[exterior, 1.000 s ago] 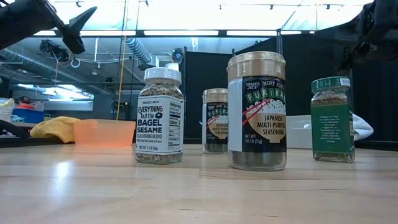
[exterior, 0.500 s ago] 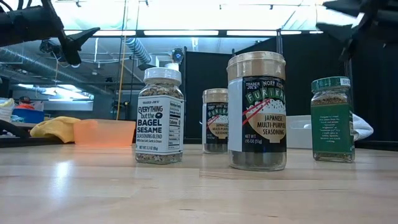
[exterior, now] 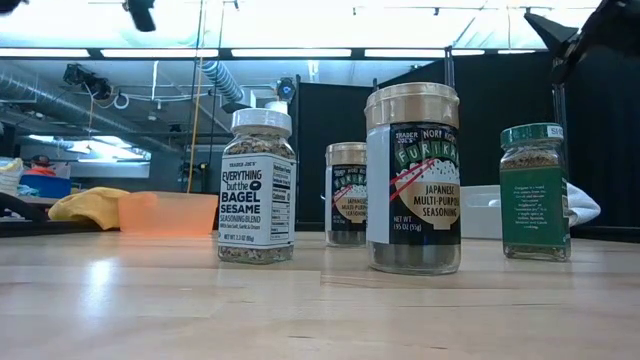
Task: Sort spices by type
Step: Put the top white seasoning bottle into the orange bin
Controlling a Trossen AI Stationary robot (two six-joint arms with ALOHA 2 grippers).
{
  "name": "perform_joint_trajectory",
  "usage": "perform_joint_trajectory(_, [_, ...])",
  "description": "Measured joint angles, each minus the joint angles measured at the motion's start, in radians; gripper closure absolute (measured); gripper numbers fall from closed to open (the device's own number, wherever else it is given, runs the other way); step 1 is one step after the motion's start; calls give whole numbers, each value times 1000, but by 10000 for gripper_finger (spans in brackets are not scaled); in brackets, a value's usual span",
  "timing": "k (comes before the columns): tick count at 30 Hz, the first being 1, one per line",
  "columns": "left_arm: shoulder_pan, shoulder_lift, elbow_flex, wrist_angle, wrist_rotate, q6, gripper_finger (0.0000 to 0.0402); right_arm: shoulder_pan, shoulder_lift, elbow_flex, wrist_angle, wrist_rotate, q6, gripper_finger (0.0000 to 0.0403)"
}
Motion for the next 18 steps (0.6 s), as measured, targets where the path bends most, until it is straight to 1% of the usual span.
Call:
perform_joint_trajectory(2, [0,107,114,-212,24,35,80,0,0,0,0,0,0,142])
perform_joint_trajectory(4, [0,223,211,-385,32,76,80,0,0,0,-5,0,0,142])
perform_joint_trajectory(7, [0,387,316,-551,57,144,80,0,0,0,-16,0,-19,142])
perform_joint_trajectory(13, [-11,656,433,-579,235,354,80,0,0,0,-63,0,-43,142])
perform_joint_trajectory(16, [-24,763,464,-587,256,446,80,0,0,0,-79,0,-43,142])
perform_joint_trajectory(18, [-29,818,467,-576,268,470,80,0,0,0,-93,0,-39,142])
